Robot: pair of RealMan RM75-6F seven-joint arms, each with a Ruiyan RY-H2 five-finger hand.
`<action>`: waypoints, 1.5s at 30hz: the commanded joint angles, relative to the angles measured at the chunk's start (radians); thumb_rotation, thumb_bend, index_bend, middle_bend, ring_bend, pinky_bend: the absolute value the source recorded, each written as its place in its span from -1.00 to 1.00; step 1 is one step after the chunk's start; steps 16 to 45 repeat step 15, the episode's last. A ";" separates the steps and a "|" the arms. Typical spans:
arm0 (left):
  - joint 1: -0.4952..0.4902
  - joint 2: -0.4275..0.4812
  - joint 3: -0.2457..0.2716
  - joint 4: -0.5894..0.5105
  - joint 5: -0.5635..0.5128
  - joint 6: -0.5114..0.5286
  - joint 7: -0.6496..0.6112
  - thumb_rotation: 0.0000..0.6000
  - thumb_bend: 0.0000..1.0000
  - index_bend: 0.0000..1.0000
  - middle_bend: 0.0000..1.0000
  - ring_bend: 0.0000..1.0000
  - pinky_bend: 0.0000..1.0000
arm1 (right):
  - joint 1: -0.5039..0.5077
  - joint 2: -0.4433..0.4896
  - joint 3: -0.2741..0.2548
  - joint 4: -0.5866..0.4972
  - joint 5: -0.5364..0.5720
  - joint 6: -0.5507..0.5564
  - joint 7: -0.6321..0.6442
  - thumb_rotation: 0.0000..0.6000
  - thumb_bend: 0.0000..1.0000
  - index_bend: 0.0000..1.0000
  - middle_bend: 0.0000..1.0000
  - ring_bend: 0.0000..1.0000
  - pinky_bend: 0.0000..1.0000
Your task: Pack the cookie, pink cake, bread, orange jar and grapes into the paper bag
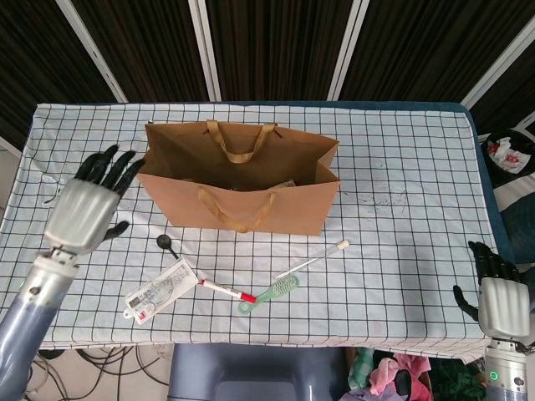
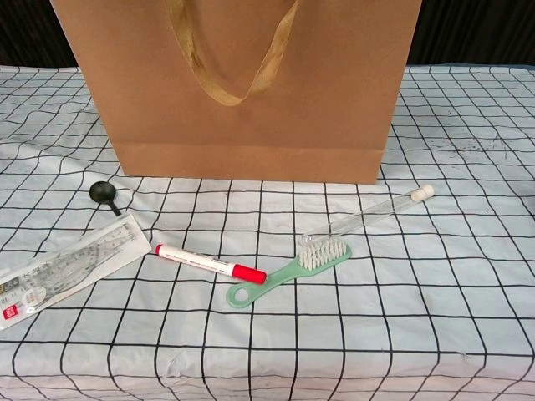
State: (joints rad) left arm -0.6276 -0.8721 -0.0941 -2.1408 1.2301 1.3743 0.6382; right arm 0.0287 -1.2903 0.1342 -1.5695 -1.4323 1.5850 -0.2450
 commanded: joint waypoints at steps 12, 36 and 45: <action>0.416 -0.166 0.282 0.497 0.412 0.239 -0.520 1.00 -0.90 -0.84 -0.88 -1.00 -0.85 | 0.038 0.079 -0.074 0.015 -0.127 -0.068 0.075 1.00 -0.68 -0.72 -0.75 -0.66 -0.54; 0.432 -0.184 0.261 0.534 0.410 0.257 -0.550 1.00 -0.90 -0.84 -0.88 -1.00 -0.85 | 0.039 0.078 -0.076 0.019 -0.134 -0.065 0.082 1.00 -0.68 -0.72 -0.75 -0.66 -0.54; 0.432 -0.184 0.261 0.534 0.410 0.257 -0.550 1.00 -0.90 -0.84 -0.88 -1.00 -0.85 | 0.039 0.078 -0.076 0.019 -0.134 -0.065 0.082 1.00 -0.68 -0.72 -0.75 -0.66 -0.54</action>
